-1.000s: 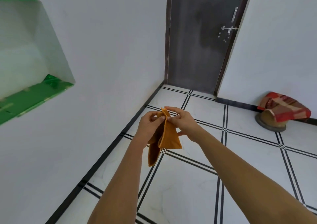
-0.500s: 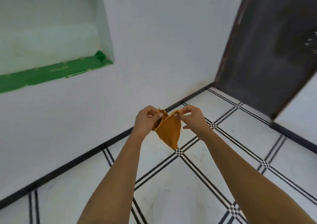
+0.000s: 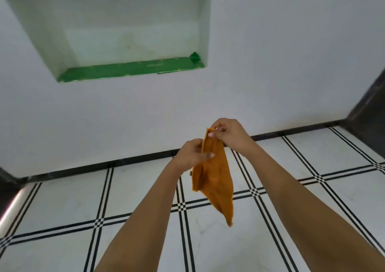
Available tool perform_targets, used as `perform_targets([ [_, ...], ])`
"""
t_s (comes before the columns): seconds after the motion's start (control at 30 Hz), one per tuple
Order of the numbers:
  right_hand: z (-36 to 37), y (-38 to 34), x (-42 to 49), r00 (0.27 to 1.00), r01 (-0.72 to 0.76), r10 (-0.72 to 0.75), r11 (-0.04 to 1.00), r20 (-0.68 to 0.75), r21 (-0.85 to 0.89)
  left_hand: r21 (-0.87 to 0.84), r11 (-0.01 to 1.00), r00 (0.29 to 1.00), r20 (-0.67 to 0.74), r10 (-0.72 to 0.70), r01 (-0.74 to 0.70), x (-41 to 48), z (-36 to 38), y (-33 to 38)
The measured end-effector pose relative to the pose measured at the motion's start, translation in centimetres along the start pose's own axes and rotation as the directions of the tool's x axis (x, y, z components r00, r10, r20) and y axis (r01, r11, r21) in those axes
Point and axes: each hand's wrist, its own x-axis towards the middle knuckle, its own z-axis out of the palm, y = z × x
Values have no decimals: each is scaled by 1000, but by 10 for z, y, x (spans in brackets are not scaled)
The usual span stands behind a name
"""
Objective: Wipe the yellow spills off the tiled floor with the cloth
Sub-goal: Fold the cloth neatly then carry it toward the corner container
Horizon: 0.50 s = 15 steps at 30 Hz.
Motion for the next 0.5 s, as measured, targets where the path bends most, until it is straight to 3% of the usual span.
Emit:
perform_targets([
  [0.3, 27, -41, 5, 998, 63, -60, 967, -20, 246, 170, 979, 994, -35, -104, 109, -36, -45, -74],
  [0.43, 33, -44, 9, 995, 28, -41, 988, 87, 151, 71, 988, 977, -176, -124, 138, -46, -70, -89],
  [0.5, 37, -46, 10, 998, 7, -16, 987, 54, 158, 4, 991, 956, -262, -127, 133, -46, -86, -85],
])
